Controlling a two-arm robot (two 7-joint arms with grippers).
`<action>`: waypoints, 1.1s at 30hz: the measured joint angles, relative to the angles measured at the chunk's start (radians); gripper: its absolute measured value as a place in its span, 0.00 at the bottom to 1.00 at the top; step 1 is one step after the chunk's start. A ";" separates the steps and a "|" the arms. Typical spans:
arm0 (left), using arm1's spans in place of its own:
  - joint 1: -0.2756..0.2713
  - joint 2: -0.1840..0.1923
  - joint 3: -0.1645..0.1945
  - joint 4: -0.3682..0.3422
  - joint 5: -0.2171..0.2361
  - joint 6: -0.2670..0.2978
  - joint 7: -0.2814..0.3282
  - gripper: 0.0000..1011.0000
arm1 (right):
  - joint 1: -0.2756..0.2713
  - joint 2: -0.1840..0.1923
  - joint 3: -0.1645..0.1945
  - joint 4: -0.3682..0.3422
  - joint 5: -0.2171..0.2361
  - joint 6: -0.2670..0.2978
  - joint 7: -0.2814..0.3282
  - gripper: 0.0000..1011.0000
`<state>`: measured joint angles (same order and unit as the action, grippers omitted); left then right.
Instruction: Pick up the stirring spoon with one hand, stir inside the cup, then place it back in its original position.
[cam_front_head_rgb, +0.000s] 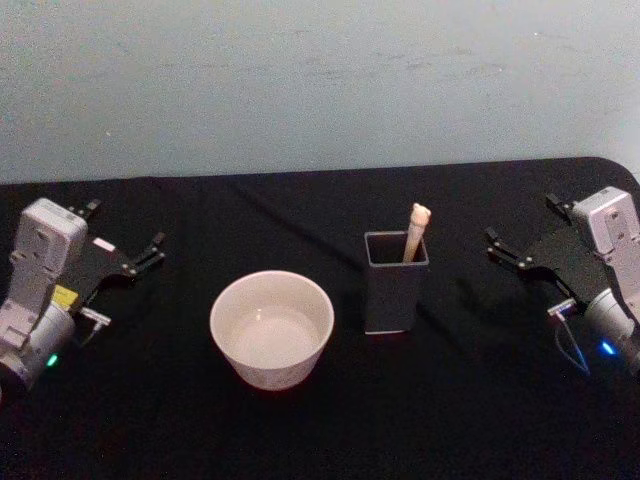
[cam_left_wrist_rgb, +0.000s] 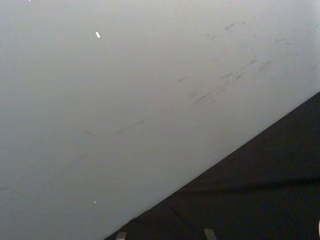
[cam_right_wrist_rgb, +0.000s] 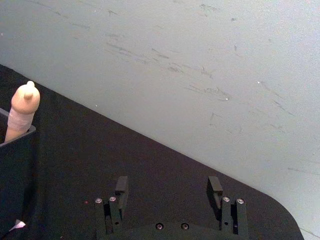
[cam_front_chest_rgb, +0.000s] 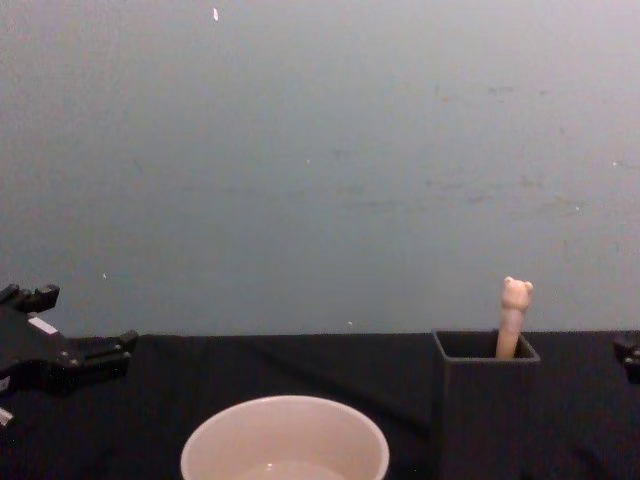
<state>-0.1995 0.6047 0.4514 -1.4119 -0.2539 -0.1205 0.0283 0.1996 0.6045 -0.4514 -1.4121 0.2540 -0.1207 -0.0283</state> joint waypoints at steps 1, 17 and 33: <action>0.000 0.000 0.000 0.000 0.000 0.000 0.000 0.99 | 0.000 0.000 0.000 0.000 0.000 0.000 0.000 0.99; 0.000 0.000 0.000 0.000 0.000 0.000 0.000 0.99 | 0.000 0.000 0.000 0.000 0.000 0.000 0.000 0.99; 0.000 0.000 0.000 0.000 0.000 0.000 0.000 0.99 | 0.000 0.000 0.000 0.000 0.000 0.000 0.000 0.99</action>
<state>-0.1995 0.6047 0.4514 -1.4120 -0.2539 -0.1206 0.0283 0.1995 0.6047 -0.4514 -1.4120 0.2539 -0.1205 -0.0283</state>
